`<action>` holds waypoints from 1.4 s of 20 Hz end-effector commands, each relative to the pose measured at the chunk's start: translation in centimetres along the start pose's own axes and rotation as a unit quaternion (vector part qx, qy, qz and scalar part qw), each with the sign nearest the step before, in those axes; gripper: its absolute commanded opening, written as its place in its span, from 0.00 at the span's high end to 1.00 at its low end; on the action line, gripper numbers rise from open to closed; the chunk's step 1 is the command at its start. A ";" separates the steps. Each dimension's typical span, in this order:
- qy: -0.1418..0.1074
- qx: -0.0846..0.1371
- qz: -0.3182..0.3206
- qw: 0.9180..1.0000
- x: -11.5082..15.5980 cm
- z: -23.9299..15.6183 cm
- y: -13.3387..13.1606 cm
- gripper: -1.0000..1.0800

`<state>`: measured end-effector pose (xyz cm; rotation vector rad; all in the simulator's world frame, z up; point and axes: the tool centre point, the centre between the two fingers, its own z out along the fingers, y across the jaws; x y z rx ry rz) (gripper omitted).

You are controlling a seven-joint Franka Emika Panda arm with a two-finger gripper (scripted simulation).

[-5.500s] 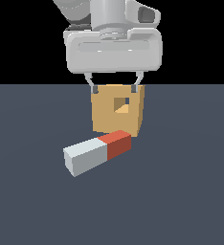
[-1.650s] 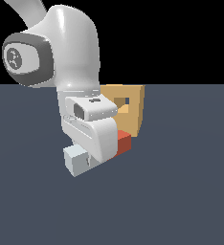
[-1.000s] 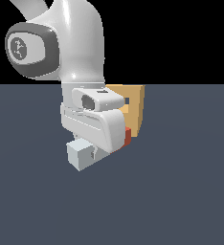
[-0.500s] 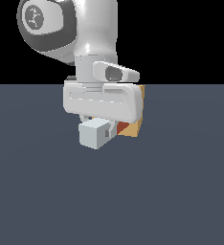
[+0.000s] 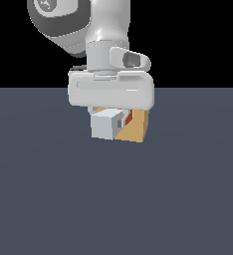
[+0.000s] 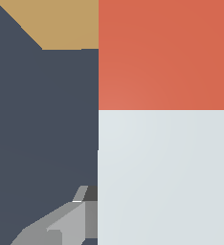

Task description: Insert the peg into the horizontal hole in a box.

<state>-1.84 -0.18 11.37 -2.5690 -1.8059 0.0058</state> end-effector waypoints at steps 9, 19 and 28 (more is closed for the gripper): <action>0.001 -0.002 -0.007 1.000 0.2 -0.4 0.2 1.00; 0.001 -0.001 -0.007 1.000 0.2 -0.4 0.1 1.00; 0.002 -0.002 -0.007 1.000 4.4 -0.6 0.0 1.00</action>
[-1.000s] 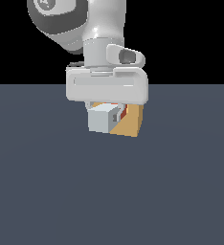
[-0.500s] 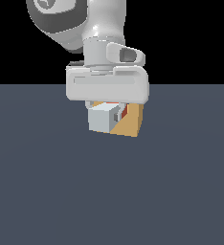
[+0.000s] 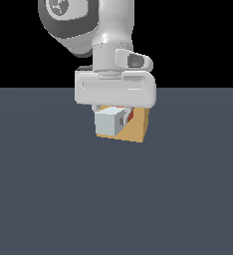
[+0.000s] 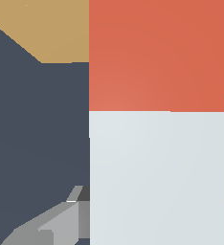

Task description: Insert the peg into the horizontal hole in a box.

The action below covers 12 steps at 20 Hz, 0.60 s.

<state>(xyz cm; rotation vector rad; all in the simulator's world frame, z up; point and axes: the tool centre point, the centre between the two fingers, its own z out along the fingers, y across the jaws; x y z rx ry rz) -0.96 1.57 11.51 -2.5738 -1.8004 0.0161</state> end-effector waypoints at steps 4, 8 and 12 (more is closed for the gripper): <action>0.005 -0.005 -0.010 1.000 5.7 -0.5 -0.3 1.00; 0.005 -0.005 -0.010 1.000 7.7 -0.6 -0.3 1.00; 0.005 -0.005 -0.010 1.000 8.5 -0.6 -0.2 1.00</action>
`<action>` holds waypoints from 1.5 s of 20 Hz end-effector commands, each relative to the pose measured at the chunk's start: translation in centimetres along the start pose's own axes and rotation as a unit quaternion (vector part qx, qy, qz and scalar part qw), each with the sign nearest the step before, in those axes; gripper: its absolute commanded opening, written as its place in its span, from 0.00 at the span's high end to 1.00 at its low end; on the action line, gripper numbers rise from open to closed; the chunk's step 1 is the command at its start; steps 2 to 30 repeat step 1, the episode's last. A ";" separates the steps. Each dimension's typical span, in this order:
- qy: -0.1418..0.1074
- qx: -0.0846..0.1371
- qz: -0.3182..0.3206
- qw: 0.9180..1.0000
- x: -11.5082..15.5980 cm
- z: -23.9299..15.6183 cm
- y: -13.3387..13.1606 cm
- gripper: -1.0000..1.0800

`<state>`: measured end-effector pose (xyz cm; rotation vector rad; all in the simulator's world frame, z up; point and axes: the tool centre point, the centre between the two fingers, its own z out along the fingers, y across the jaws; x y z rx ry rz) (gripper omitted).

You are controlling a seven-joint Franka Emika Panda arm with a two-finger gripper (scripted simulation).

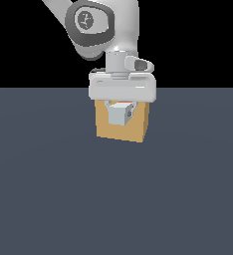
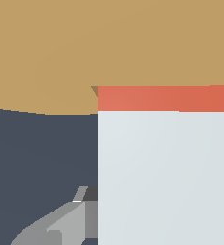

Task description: Insert the peg into the horizontal hole in a box.

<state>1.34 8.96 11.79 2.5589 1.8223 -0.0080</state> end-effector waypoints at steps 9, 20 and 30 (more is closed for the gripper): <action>0.003 -0.004 -0.001 1.000 0.8 -0.3 0.2 1.00; 0.003 -0.004 -0.001 1.000 0.8 -0.3 0.2 1.00; 0.003 -0.004 -0.001 1.000 0.8 -0.3 0.2 1.00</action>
